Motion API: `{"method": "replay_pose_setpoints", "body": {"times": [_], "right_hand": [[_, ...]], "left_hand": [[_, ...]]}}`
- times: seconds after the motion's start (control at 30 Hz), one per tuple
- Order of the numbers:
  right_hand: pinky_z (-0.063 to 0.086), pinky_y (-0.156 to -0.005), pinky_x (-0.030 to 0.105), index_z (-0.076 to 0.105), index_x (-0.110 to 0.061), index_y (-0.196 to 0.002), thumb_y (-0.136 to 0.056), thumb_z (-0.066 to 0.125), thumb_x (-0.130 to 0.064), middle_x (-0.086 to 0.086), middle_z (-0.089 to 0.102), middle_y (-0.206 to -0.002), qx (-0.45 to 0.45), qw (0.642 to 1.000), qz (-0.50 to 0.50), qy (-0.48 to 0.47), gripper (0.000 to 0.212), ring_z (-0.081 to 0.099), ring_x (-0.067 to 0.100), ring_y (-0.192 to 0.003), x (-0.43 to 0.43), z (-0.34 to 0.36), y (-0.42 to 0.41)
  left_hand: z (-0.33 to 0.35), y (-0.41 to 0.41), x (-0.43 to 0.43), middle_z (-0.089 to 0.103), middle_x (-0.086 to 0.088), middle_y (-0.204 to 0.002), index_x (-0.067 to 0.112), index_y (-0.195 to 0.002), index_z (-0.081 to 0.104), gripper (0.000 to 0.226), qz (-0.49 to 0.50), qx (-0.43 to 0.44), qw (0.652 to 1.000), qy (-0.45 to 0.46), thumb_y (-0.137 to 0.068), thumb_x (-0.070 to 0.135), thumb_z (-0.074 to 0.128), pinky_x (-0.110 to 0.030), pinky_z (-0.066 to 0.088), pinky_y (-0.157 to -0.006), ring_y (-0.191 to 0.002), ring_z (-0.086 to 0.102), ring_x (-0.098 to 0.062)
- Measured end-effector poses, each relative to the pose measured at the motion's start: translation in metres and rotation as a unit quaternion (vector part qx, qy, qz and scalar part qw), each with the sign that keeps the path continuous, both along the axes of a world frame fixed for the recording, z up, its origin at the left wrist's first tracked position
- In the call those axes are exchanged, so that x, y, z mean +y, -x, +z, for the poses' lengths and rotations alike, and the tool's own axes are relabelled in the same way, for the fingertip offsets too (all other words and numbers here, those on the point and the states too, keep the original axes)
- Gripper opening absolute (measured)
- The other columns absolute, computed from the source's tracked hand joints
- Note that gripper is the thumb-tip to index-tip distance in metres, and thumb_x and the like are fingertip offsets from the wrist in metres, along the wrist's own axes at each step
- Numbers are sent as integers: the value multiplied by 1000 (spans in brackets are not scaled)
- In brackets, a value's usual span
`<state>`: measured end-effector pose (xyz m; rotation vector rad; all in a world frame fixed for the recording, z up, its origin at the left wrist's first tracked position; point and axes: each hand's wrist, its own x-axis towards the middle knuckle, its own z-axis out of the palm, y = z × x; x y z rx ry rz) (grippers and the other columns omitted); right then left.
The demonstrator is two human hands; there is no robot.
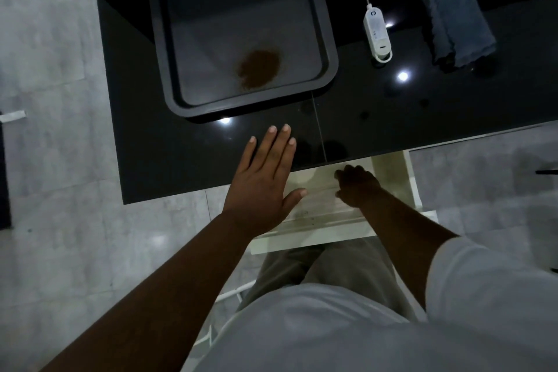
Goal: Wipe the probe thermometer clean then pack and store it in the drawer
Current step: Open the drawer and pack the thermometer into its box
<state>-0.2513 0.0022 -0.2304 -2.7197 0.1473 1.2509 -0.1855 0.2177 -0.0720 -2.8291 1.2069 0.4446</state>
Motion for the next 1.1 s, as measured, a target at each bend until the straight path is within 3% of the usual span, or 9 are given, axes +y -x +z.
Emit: {"method": "replay_pose_setpoints", "body": {"times": [0.27, 0.4, 0.6, 0.87, 0.93, 1.0, 1.1], "right_hand": [[45, -93, 45, 52, -12, -120, -88, 58, -28, 15, 53, -121, -44, 994, 99, 19, 36, 50, 31, -110, -3, -9, 1], [50, -91, 42, 55, -14, -118, -90, 57, -24, 14, 60, -115, -36, 996, 63, -48, 30, 58, 29, -105, -5, 0, 7], [44, -97, 38, 51, -21, -128, -93, 49, -13, 12, 57, -124, -61, 993, -16, -103, 36, 54, 28, -112, -6, 18, 20], [48, -86, 33, 62, -22, -118, -93, 49, -11, 7, 66, -114, -115, 978, -62, -163, 31, 59, 24, -102, -26, 95, 15], [48, -86, 32, 65, -22, -114, -94, 49, -13, 2, 67, -113, -130, 972, -66, -185, 27, 60, 19, -100, -32, 126, 16], [45, -85, 25, 66, -21, -111, -94, 49, -13, -7, 65, -110, -133, 964, -76, -220, 25, 57, 11, -99, -37, 160, 17], [44, -89, 24, 66, -22, -112, -95, 49, -15, -10, 64, -110, -133, 956, -80, -248, 25, 56, 9, -100, -43, 200, 16]], "left_hand": [[2, 0, -1, -2, -12, -161, 7, -152, 7, 92, 3, 5, 1000, 4, -89, 72, 27, -51, 6, -119, -148, -8, -25], [3, 0, -1, -2, -12, -161, 7, -151, 7, 93, 1, 10, 1000, 1, -88, 72, 28, -51, 7, -119, -148, -8, -26], [5, -1, -1, -4, -12, -161, 7, -152, 6, 96, 1, 15, 1000, 0, -87, 74, 28, -51, 6, -119, -148, -9, -25], [17, 2, 2, -9, -9, -161, 11, -152, -1, 110, -7, 65, 998, 11, -77, 81, 37, -49, 1, -120, -147, -15, -24], [22, 18, 3, 0, -6, -162, 15, -152, 2, 107, -29, 95, 994, 38, -76, 78, 43, -45, -3, -120, -148, -9, -23], [26, 40, 1, 16, -3, -160, 18, -151, 11, 102, -42, 110, 992, 54, -75, 74, 50, -39, -5, -117, -148, 10, -23], [30, 58, -2, 44, -3, -148, 20, -145, 31, 90, 5, 110, 989, 95, -73, 63, 65, -37, 13, -110, -134, 42, -25]]}}
